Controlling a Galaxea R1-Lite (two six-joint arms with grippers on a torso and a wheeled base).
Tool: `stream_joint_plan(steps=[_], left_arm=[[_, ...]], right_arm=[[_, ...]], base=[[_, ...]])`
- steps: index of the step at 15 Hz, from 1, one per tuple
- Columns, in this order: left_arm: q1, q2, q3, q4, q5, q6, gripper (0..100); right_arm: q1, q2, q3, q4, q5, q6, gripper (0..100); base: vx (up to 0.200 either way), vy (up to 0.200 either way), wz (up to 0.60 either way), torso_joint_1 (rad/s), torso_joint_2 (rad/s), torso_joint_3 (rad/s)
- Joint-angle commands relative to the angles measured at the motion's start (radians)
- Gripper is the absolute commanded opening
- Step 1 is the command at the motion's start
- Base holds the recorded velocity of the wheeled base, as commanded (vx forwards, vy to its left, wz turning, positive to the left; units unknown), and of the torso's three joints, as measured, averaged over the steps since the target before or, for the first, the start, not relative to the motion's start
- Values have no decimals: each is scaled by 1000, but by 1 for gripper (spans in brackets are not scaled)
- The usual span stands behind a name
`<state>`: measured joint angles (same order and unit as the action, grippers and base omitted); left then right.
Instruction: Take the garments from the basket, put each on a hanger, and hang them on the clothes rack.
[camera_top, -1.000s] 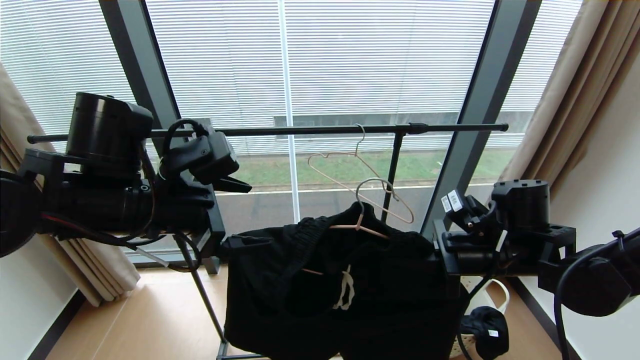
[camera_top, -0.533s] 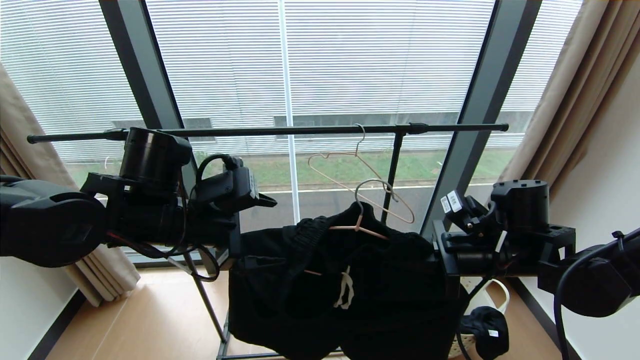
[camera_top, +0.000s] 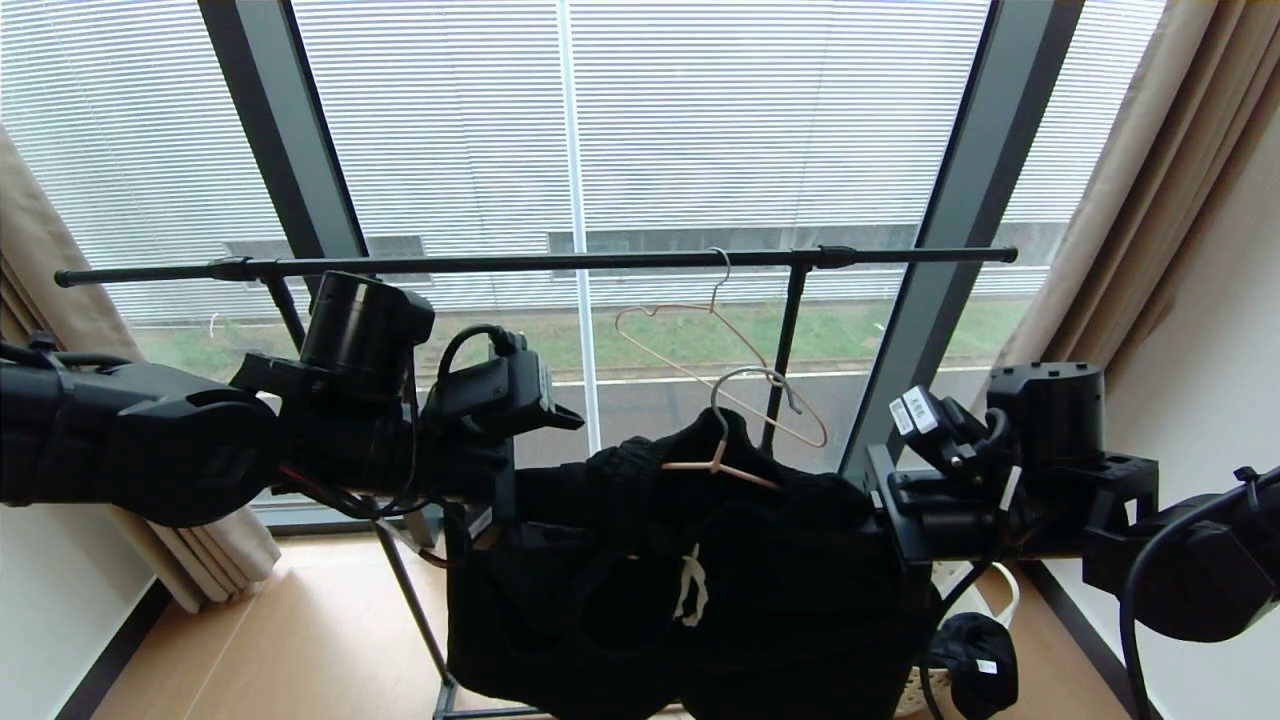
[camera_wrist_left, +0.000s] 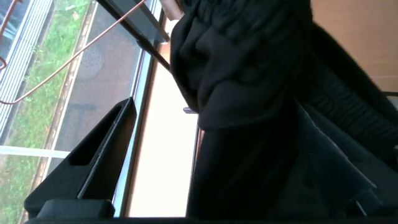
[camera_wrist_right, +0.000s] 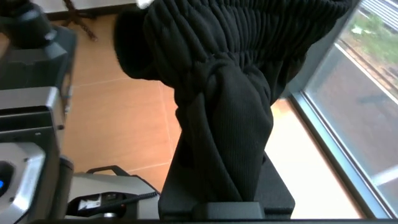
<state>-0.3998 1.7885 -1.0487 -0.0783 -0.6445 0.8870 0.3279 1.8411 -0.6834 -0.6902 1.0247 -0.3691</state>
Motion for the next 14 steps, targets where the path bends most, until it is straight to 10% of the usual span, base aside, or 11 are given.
stream_joint_plan(steps=[1, 6, 7, 14], left_arm=[[-2, 22, -2, 0, 0, 0, 100], [-1, 22, 3, 2, 0, -8, 100], [-1, 20, 7, 2, 0, -8, 0], [1, -31, 58, -1, -1, -5, 0]], right_arm=[[0, -33, 12, -2, 28, -2, 0], [0, -66, 25, -2, 84, -2, 0], [0, -65, 25, -2, 84, -2, 0], [-1, -43, 16, -3, 84, -2, 0]], base=[[0, 0, 0, 0, 0, 0], [0, 0, 0, 0, 0, 0], [0, 0, 0, 0, 0, 0], [0, 0, 0, 0, 0, 0]])
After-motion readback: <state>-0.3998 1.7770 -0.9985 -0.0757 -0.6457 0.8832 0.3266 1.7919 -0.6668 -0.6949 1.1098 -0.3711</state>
